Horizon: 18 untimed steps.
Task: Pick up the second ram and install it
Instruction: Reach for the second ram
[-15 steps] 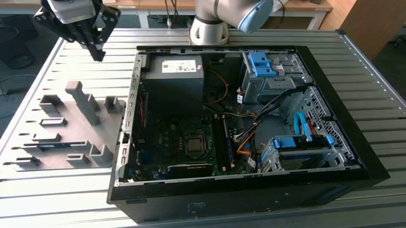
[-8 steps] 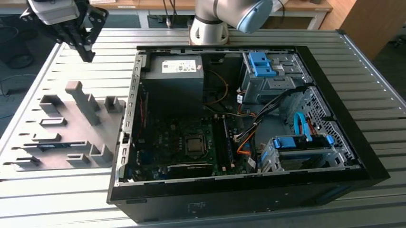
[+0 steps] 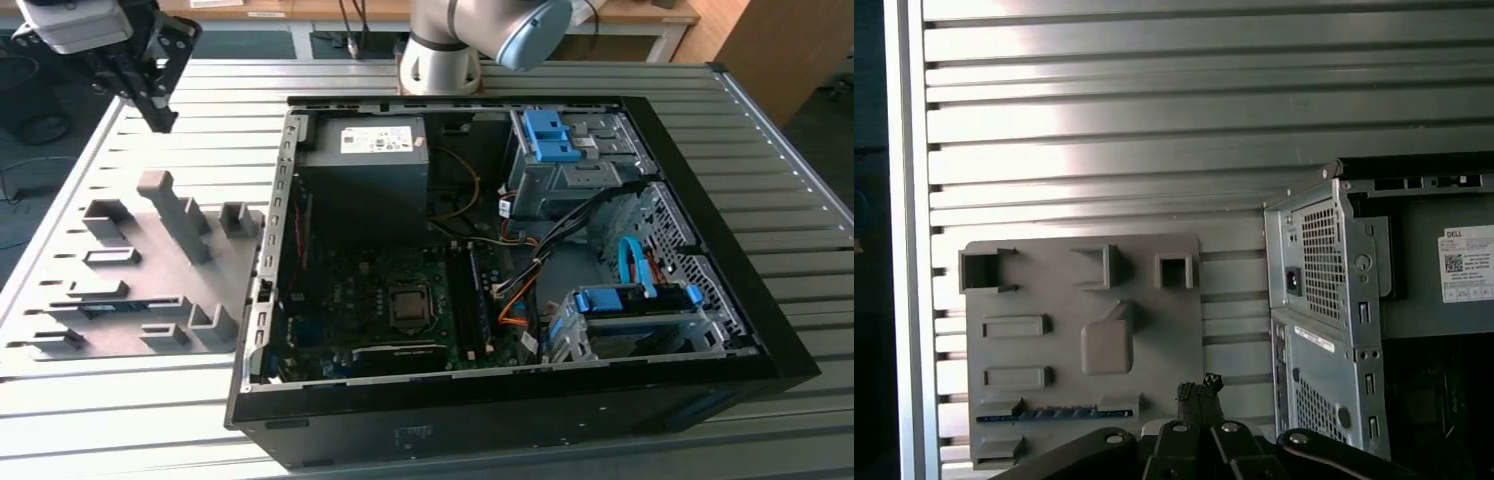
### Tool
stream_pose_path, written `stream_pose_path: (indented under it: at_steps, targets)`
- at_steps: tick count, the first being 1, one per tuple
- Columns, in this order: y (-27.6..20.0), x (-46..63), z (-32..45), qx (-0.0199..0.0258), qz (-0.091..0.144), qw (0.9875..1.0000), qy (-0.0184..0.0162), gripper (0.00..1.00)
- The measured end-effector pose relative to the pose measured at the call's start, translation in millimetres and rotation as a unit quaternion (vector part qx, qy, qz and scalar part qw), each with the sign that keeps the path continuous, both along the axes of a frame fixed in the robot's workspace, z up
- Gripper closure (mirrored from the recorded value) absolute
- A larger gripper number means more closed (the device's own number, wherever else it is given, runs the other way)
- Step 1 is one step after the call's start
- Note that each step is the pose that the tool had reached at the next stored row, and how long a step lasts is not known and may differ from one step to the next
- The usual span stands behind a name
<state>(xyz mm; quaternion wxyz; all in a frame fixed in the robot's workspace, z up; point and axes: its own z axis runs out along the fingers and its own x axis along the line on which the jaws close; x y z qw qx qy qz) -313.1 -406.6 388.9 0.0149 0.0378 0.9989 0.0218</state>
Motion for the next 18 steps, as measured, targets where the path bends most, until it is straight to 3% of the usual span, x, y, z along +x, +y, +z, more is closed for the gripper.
stream_pose_path:
  at_steps: [18]
  targets:
    - [-22.3, -38.2, -3.3, 0.0000, 0.000, 1.0000, 0.0000, 0.90]
